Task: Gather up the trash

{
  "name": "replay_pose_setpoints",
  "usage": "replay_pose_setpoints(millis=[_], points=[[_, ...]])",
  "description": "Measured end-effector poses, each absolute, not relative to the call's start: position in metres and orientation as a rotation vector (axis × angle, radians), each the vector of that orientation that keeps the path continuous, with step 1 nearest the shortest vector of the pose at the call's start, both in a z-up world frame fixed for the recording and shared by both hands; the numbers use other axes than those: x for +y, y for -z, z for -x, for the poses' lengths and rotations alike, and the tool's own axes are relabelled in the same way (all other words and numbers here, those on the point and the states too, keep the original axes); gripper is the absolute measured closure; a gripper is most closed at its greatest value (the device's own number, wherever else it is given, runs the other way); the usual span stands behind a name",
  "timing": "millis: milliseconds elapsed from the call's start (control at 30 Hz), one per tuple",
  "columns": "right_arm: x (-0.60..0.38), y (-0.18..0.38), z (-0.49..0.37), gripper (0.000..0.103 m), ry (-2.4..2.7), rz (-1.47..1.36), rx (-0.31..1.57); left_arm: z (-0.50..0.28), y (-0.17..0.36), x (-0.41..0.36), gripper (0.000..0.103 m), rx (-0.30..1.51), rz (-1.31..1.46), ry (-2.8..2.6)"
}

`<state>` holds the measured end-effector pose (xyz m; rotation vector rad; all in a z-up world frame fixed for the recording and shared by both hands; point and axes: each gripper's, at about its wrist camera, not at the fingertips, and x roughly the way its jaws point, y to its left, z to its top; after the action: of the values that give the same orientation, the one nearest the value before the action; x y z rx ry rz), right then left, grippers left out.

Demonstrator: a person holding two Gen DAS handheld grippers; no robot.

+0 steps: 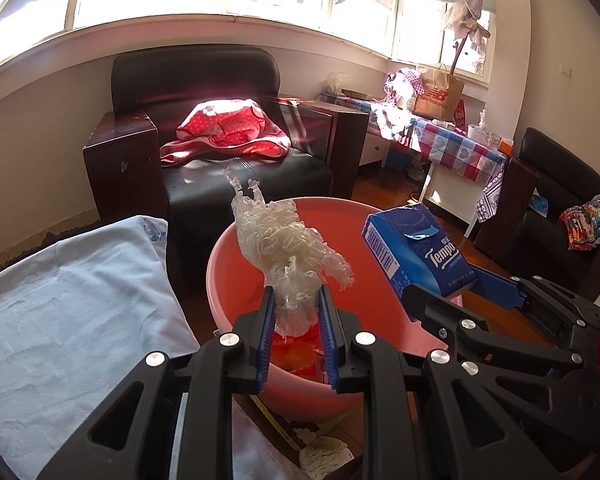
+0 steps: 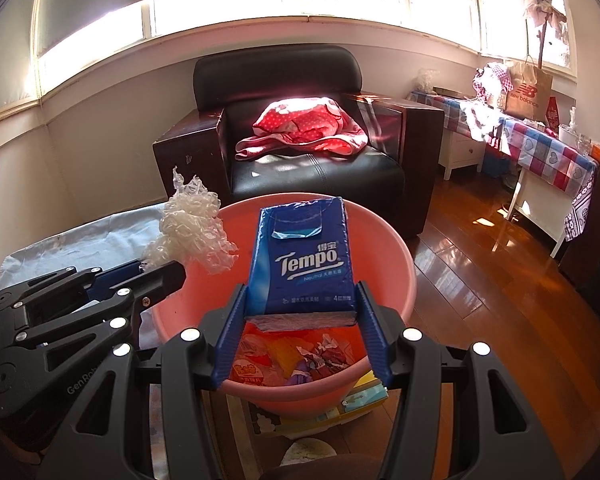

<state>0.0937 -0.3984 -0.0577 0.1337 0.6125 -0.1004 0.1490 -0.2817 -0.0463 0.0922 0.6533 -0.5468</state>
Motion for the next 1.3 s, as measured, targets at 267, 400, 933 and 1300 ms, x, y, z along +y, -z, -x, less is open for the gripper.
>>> replay_pose_setpoints(millis=[267,400,933,1300], points=[[-0.404,0.071,-0.108,0.048,0.114,-0.152,0.689,-0.157,0.054,-0.286,0.074,0.688,-0.091,0.519],[-0.409,0.073,-0.109,0.048,0.116,-0.168,0.688,-0.158,0.055,-0.284,0.063,0.682,-0.088,0.497],[-0.403,0.061,-0.089,0.048,0.131,-0.163,0.640,-0.142,0.042,-0.273,0.053,0.652,-0.090,0.481],[-0.384,0.048,-0.066,0.048,0.146,-0.137,0.589,-0.123,0.026,-0.252,0.053,0.630,-0.072,0.455]])
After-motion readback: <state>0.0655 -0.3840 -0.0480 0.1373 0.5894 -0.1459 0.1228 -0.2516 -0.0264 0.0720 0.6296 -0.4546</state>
